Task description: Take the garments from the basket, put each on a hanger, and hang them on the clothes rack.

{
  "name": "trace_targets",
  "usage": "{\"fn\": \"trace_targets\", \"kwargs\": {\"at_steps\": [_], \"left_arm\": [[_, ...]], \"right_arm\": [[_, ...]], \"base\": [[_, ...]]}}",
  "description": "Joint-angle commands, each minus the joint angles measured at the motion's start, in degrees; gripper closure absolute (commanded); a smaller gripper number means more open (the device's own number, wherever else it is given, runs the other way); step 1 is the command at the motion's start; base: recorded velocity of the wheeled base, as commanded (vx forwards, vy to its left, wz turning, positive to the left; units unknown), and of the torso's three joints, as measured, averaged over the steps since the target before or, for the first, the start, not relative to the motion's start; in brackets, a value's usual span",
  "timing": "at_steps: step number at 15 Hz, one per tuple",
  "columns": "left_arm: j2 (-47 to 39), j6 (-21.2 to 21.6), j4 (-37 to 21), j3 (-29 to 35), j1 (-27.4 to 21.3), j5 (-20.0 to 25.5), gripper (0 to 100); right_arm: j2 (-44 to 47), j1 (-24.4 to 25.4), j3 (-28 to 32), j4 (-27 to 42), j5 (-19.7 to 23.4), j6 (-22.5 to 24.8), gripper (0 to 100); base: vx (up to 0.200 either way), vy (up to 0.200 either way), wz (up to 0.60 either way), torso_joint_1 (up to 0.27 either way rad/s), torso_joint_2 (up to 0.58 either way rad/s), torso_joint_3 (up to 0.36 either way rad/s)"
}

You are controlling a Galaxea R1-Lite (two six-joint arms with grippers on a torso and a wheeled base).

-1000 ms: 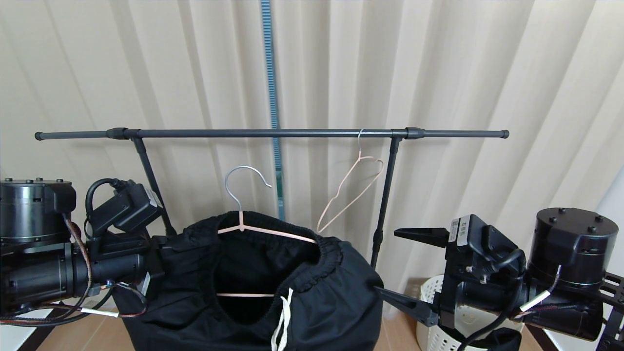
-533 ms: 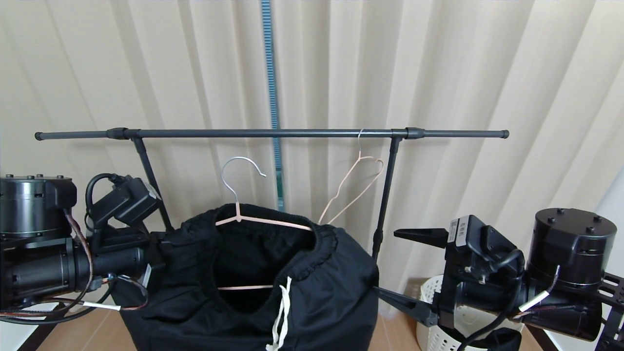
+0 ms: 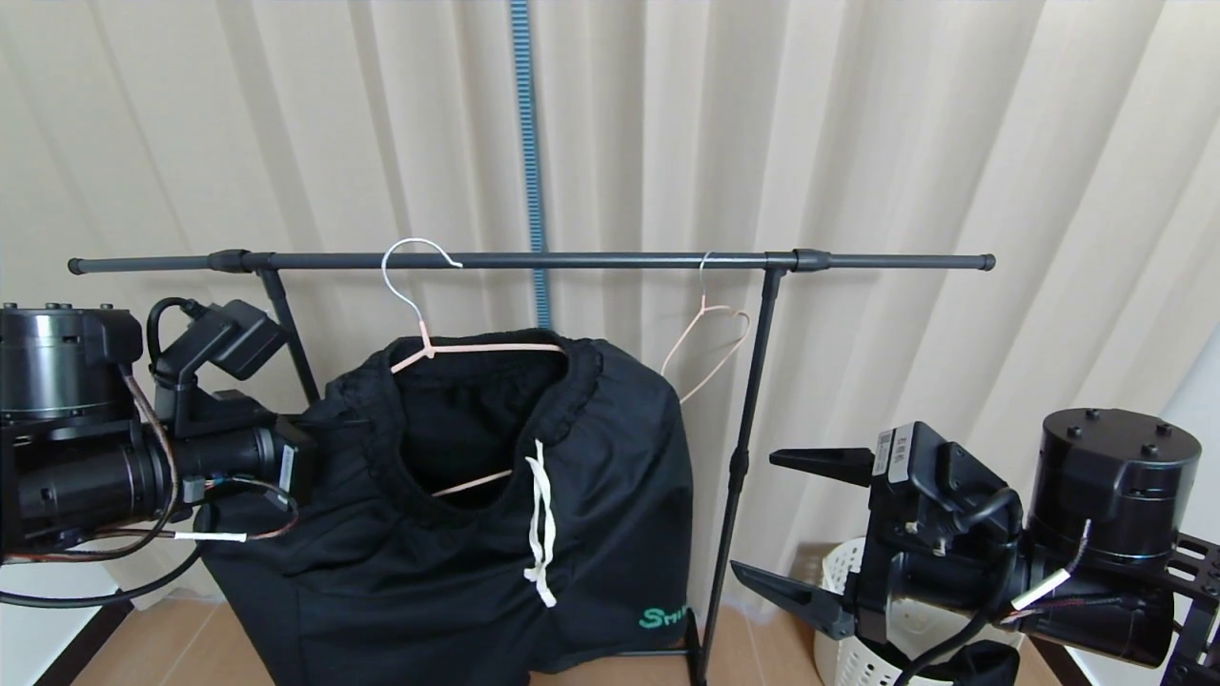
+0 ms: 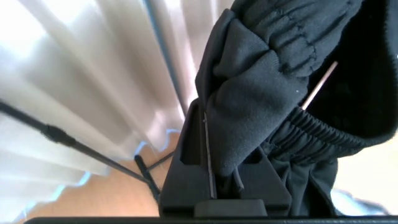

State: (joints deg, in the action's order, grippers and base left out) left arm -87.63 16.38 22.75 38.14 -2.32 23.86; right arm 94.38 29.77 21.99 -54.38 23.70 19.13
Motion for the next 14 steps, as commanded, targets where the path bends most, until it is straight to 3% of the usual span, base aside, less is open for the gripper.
{"fn": "trace_targets", "kwargs": {"at_steps": [1, 4, 8, 14], "left_arm": [[-2.0, -0.4, 0.0, 0.9, 0.1, -1.0, 100], [-2.5, -0.4, 0.1, 1.2, 1.3, -1.2, 100], [-4.3, -0.6, 0.0, 3.1, 2.1, -5.9, 100], [-5.3, -2.1, 0.0, 3.8, 2.1, -6.2, 100]], "right_arm": [[0.3, 0.0, 0.1, 0.0, -0.1, 0.0, 0], [0.3, 0.0, 0.2, 0.1, -0.1, 0.1, 0], [0.6, -0.1, 0.3, 0.0, -0.1, 0.0, 0], [0.6, -0.1, 0.3, 0.0, -0.1, 0.1, 0]], "base": [[0.000, 0.000, 0.00, 0.000, 0.00, 0.000], [0.000, 0.000, 0.00, 0.000, 0.00, 0.000], [0.000, 0.000, 0.00, 0.000, 0.00, 0.000], [0.000, 0.000, 0.00, 0.000, 0.00, 0.000]]}}
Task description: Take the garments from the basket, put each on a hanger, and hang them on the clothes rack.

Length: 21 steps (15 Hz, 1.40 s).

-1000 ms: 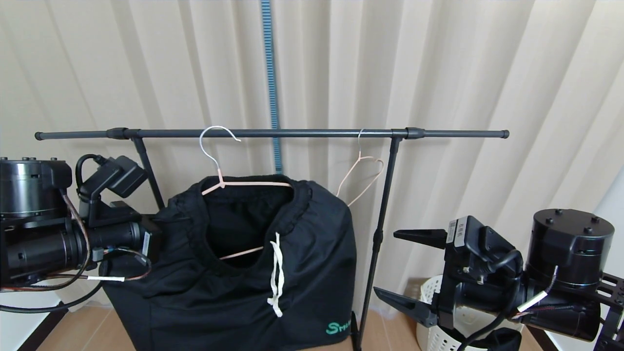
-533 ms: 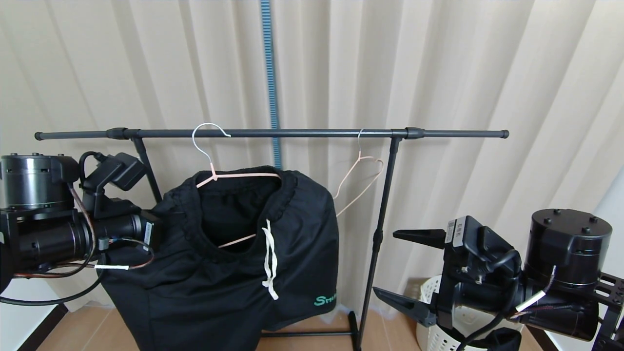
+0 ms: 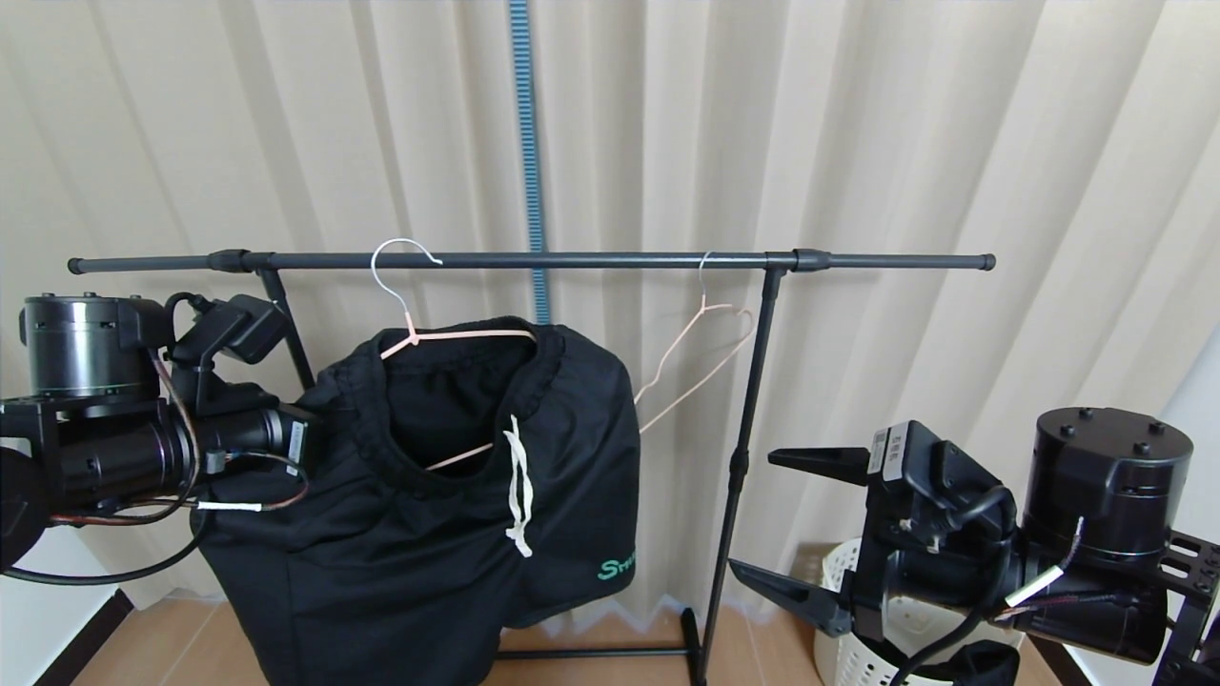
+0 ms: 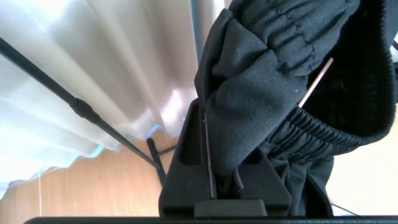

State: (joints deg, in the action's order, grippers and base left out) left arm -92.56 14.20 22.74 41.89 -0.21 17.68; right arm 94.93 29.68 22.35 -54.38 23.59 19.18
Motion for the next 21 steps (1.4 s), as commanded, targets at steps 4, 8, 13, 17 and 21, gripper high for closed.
{"fn": "trace_targets", "kwargs": {"at_steps": [4, 8, 13, 17, 21], "left_arm": [[-1.0, -0.6, 0.1, 0.2, 0.6, -2.8, 100], [-2.3, -1.0, 0.0, 1.4, 0.8, -5.9, 100], [-5.4, -0.5, -0.3, 2.0, 1.4, -13.0, 100], [-9.4, 3.8, 0.1, 1.6, 1.9, -19.0, 100], [-14.2, 0.7, 0.3, 9.4, -1.3, -23.9, 100]], "right_arm": [[0.2, 0.0, 0.0, 0.0, -0.5, 0.0, 0], [0.2, 0.0, -0.2, 0.0, -0.7, 0.0, 0], [0.0, 0.0, -0.2, 0.0, -0.8, 0.0, 0], [0.0, 0.0, -0.1, 0.0, -0.8, 0.1, 0], [0.1, 0.0, 0.1, 0.0, -0.8, 0.1, 0]], "base": [[0.000, 0.000, 0.00, 0.000, 0.00, 0.000], [0.000, 0.000, 0.00, 0.000, 0.00, 0.000], [0.000, 0.000, 0.00, 0.000, 0.00, 0.000], [0.000, 0.000, 0.00, 0.000, 0.00, 0.000], [0.000, 0.000, 0.00, 0.000, 0.00, 0.000]]}}
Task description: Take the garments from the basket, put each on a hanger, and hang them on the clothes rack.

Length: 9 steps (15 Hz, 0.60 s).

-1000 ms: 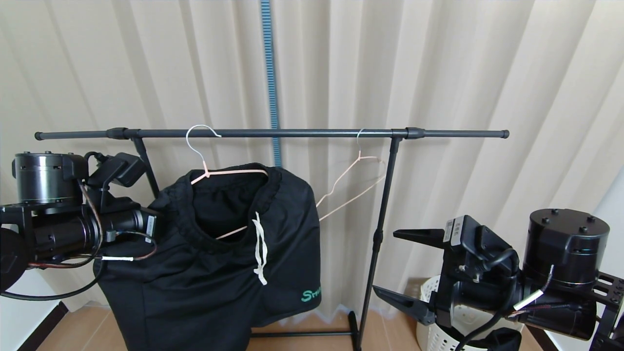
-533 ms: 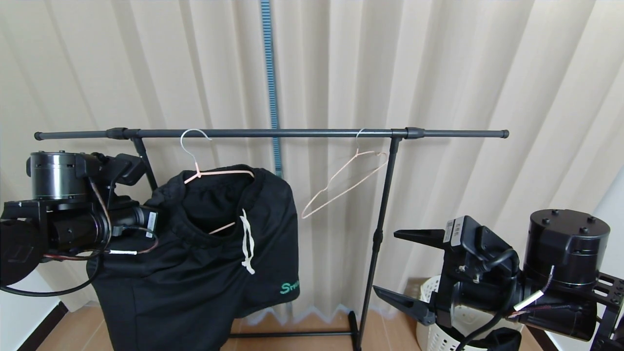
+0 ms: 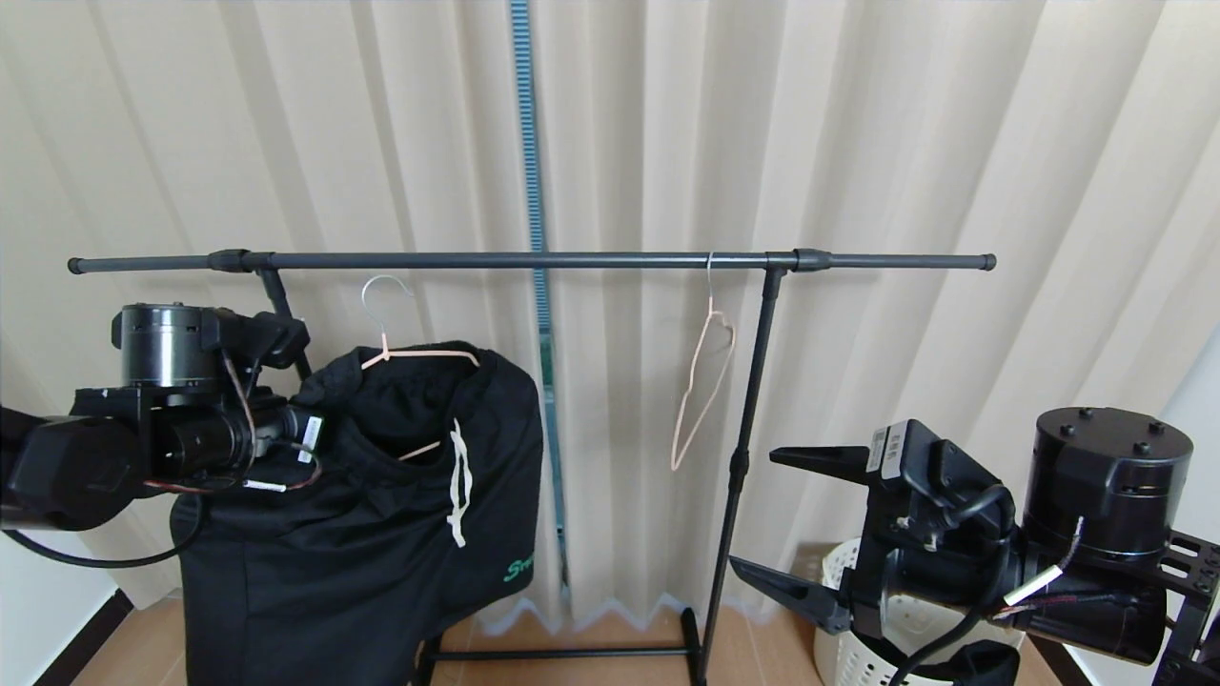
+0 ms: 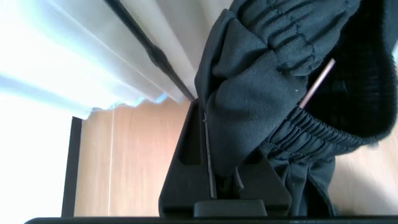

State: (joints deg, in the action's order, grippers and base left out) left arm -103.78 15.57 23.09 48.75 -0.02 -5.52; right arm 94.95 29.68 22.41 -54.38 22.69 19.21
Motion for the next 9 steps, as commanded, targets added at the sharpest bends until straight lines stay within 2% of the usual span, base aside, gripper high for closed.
{"fn": "trace_targets", "kwargs": {"at_steps": [1, 6, 9], "left_arm": [[-5.7, -1.5, -0.1, 7.0, -3.2, -2.6, 100], [-14.3, -4.1, -0.2, 20.0, -7.4, -4.4, 100], [-20.0, -4.9, -0.2, 27.6, -8.0, -4.8, 100]], "right_arm": [[0.1, 0.0, 0.0, 0.0, 0.0, 0.0, 0], [-0.5, -0.1, 0.1, -0.1, -0.1, 0.0, 0], [-0.6, -0.1, 0.0, -0.6, -1.4, 0.0, 0]], "base": [[0.000, 0.000, 0.00, 0.000, 0.00, 0.000], [0.000, 0.000, 0.00, 0.000, 0.00, 0.000], [0.000, 0.000, 0.00, 0.000, 0.00, 0.000]]}}
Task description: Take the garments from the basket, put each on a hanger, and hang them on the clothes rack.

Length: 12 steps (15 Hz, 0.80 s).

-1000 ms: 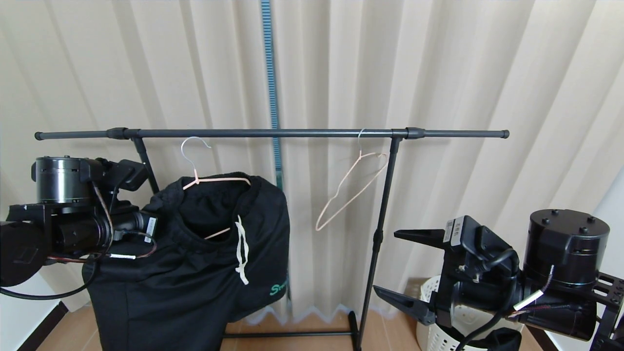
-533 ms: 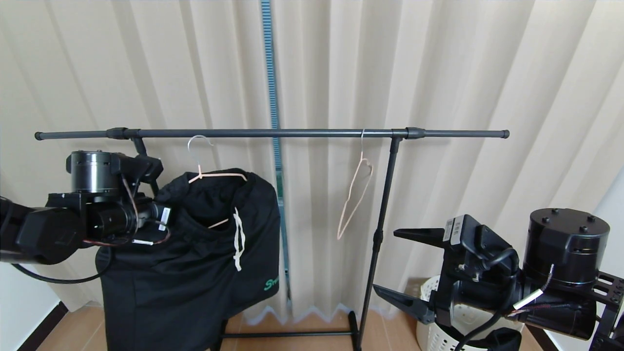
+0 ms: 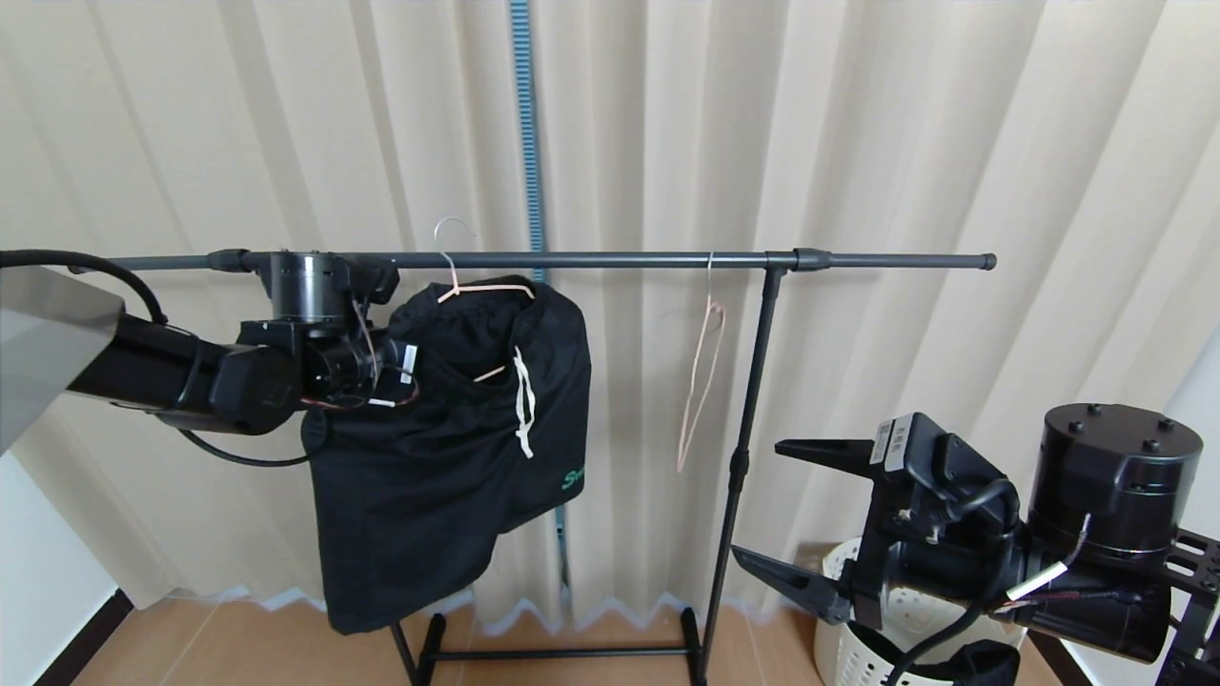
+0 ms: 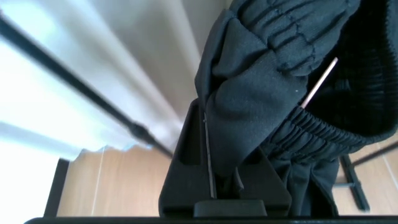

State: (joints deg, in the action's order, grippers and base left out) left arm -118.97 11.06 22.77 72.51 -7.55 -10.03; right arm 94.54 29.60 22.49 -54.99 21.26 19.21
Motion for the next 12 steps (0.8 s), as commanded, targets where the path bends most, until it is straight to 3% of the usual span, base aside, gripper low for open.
{"fn": "trace_targets", "kwargs": {"at_steps": [1, 7, 12], "left_arm": [[-6.8, -1.0, 0.1, 6.7, -0.7, -0.7, 100], [-15.7, -3.9, 0.0, 16.3, -0.7, -1.6, 100], [-17.5, -5.0, -0.1, 17.8, -0.7, -1.6, 100]], "right_arm": [[-0.1, 0.0, -0.1, -0.1, 0.0, 0.0, 0], [-0.1, 0.0, -0.2, -0.2, 0.0, 0.0, 0], [0.1, 0.0, -0.2, -0.1, 0.0, 0.0, 0]], "base": [[0.000, 0.000, 0.00, 0.000, 0.00, 0.000], [0.000, 0.000, 0.00, 0.000, 0.00, 0.000], [0.000, 0.000, 0.00, 0.000, 0.00, 0.000]]}}
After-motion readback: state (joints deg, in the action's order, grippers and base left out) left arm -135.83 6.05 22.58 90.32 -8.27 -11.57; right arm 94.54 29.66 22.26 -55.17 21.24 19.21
